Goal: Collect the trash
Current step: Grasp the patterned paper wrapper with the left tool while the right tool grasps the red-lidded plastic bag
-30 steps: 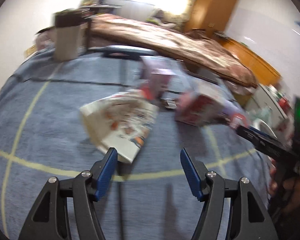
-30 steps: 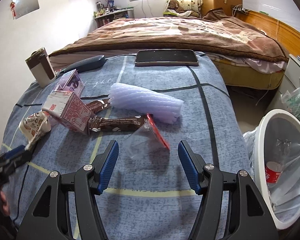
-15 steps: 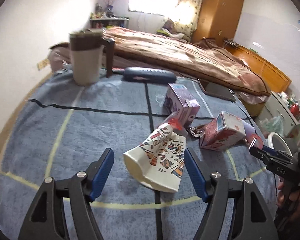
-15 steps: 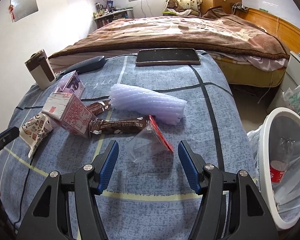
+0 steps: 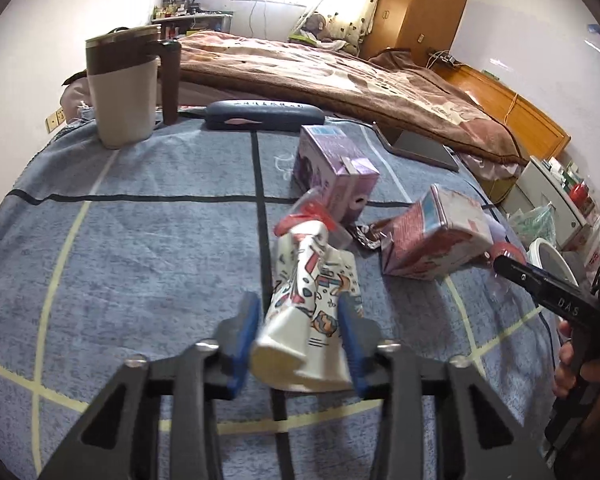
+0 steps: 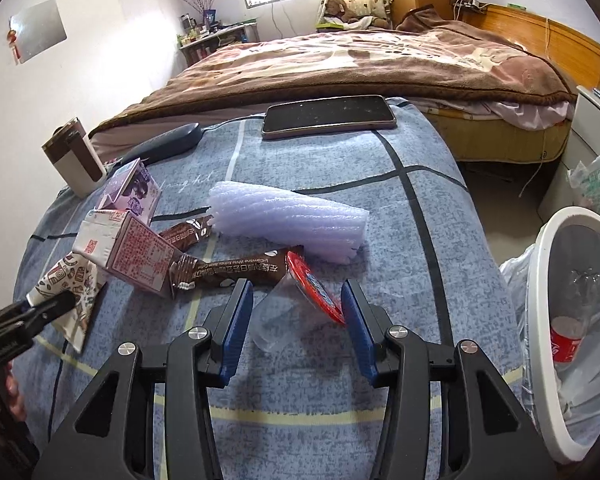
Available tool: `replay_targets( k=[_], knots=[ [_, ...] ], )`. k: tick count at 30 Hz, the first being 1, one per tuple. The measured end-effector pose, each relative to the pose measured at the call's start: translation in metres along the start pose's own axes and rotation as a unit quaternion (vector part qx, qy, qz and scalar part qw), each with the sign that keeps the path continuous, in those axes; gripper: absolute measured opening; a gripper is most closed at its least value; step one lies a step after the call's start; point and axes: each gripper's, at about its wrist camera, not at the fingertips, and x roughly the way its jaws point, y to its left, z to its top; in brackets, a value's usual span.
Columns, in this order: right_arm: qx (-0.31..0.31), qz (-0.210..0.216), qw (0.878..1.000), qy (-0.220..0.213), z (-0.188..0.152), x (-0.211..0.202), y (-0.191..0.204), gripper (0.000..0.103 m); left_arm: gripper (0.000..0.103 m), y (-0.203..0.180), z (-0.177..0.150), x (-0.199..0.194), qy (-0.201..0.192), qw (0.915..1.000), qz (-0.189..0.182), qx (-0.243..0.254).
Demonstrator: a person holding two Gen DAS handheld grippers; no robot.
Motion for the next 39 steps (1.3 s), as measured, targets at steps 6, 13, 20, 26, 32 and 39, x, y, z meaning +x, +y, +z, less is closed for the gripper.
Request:
replay_targets(
  k=[6, 13, 20, 26, 32, 39],
  knots=[
    [-0.007, 0.008, 1.0, -0.006, -0.002, -0.005, 0.0, 0.043, 0.021, -0.013, -0.005, -0.002, 0.001, 1.0, 0.001, 0.006],
    [-0.01, 0.02, 1.0, -0.022, -0.005, -0.02, -0.003, 0.015, 0.021, -0.027, -0.014, -0.011, -0.006, 1.0, 0.001, 0.007],
    [0.025, 0.027, 0.999, -0.019, -0.012, -0.025, -0.015, 0.046, 0.021, -0.033, -0.026, -0.017, -0.007, 1.0, -0.002, -0.003],
    [0.05, 0.063, 0.997, 0.014, -0.012, -0.01, -0.011, 0.054, 0.021, -0.038, -0.03, -0.018, -0.008, 1.0, -0.002, -0.002],
    [0.065, 0.056, 0.996, 0.036, -0.006, 0.006, -0.004, 0.054, 0.021, -0.037, -0.032, -0.013, 0.0, 1.0, -0.004, -0.009],
    [0.108, 0.05, 0.992, 0.029, 0.004, 0.009, -0.013, 0.054, 0.021, -0.04, -0.03, -0.008, 0.001, 0.9999, -0.008, -0.013]
  ],
)
